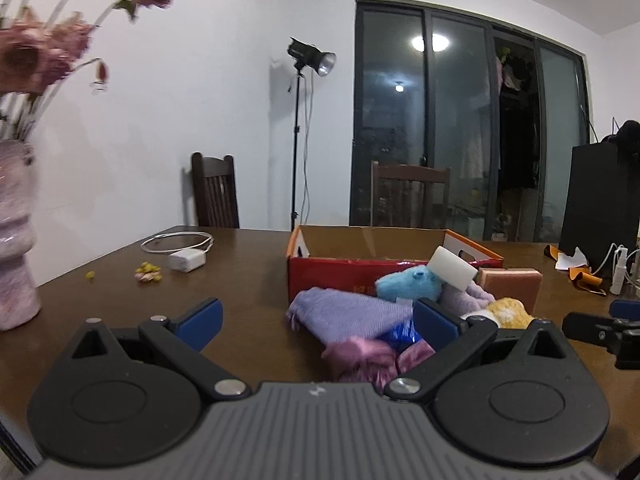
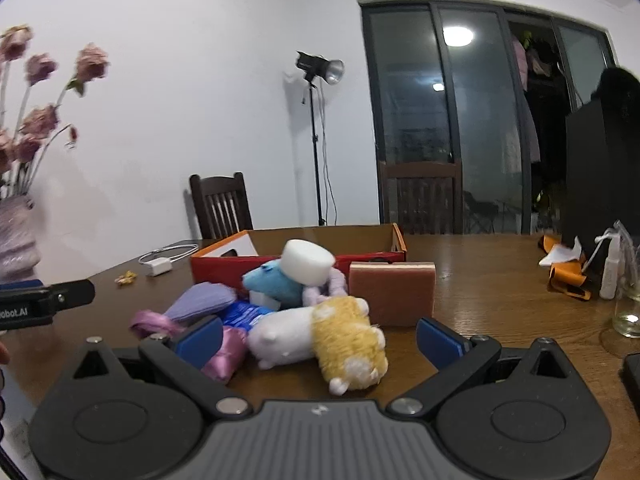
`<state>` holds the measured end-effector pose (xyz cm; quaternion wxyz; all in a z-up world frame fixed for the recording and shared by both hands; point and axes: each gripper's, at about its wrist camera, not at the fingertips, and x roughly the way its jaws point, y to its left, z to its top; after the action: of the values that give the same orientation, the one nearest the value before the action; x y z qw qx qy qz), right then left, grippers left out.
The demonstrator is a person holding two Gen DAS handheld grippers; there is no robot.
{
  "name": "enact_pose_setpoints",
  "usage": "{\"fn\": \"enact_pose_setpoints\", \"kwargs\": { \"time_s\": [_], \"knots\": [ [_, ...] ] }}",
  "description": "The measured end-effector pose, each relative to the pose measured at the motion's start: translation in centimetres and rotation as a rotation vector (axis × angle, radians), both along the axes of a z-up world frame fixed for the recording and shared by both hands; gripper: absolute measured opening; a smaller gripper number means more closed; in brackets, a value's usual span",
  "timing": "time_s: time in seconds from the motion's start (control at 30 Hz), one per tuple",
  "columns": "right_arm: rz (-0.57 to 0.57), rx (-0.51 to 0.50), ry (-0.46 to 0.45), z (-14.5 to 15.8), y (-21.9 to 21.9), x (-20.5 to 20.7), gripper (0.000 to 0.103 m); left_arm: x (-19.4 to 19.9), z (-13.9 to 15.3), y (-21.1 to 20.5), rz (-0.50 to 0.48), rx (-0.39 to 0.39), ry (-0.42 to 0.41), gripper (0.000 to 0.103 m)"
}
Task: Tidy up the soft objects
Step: 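Reach the right gripper to the pink satin bow and grasp it, then carry the pink bow into the cardboard box and open the right gripper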
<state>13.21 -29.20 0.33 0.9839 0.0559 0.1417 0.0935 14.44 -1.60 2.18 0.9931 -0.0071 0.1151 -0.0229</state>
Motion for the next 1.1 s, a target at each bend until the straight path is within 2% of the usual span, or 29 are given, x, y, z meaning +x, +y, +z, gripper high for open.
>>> {"fn": "enact_pose_setpoints", "kwargs": {
  "time_s": [0.07, 0.2, 0.3, 0.37, 0.43, 0.5, 0.57, 0.63, 0.67, 0.7, 0.77, 0.8, 0.87, 0.9, 0.97, 1.1],
  "knots": [
    [0.039, 0.017, 0.020, 0.2, 0.2, 1.6, 0.103, 2.1, 0.1, 0.5, 0.000, -0.009, 0.007, 0.103],
    [0.099, -0.011, 0.035, 0.5, 1.7, 4.8, 0.101, 7.3, 0.2, 2.7, -0.012, -0.048, 0.103, 0.103],
    [0.133, 0.005, 0.068, 0.7, 2.7, 7.5, 0.090, 10.1, 0.0, 4.1, -0.012, -0.099, 0.164, 0.103],
    [0.169, 0.031, 0.102, 0.6, 3.4, 8.6, 0.084, 10.9, -0.3, 4.9, -0.038, -0.141, 0.208, 0.103],
    [0.230, 0.047, 0.122, 0.2, 4.4, 8.6, 0.077, 10.8, -0.9, 5.5, -0.108, -0.179, 0.250, 0.103],
    [0.255, 0.021, 0.139, -0.6, 5.3, 8.6, 0.076, 10.1, -1.7, 5.6, -0.169, -0.192, 0.271, 0.101],
    [0.264, 0.003, 0.179, -1.3, 6.4, 8.9, 0.063, 8.9, -2.2, 4.8, -0.205, -0.181, 0.295, 0.095],
    [0.285, -0.002, 0.200, -1.8, 7.3, 9.0, 0.050, 7.9, -2.7, 4.2, -0.253, -0.181, 0.306, 0.080],
    [0.304, -0.007, 0.217, -2.1, 7.7, 9.0, 0.048, 7.5, -3.1, 3.8, -0.269, -0.184, 0.321, 0.075],
    [0.312, -0.012, 0.235, -2.5, 8.0, 9.1, 0.043, 7.4, -3.5, 3.7, -0.283, -0.194, 0.341, 0.065],
    [0.309, -0.029, 0.246, -3.0, 8.7, 9.1, 0.042, 7.8, -4.5, 3.9, -0.300, -0.231, 0.386, 0.051],
    [0.307, -0.031, 0.249, -3.2, 8.8, 9.1, 0.042, 8.0, -4.9, 4.0, -0.306, -0.256, 0.414, 0.037],
    [0.312, -0.010, 0.260, -3.3, 8.8, 9.3, 0.042, 8.0, -5.0, 4.2, -0.311, -0.275, 0.423, 0.033],
    [0.312, -0.011, 0.263, -3.4, 8.8, 9.4, 0.042, 7.9, -4.8, 4.1, -0.318, -0.261, 0.414, 0.027],
    [0.312, -0.019, 0.271, -3.6, 8.8, 9.1, 0.040, 7.4, -4.5, 3.6, -0.339, -0.238, 0.399, 0.024],
    [0.311, -0.006, 0.276, -3.8, 8.3, 8.0, 0.021, 5.6, -4.2, 2.3, -0.354, -0.204, 0.390, 0.019]
  ]
}}
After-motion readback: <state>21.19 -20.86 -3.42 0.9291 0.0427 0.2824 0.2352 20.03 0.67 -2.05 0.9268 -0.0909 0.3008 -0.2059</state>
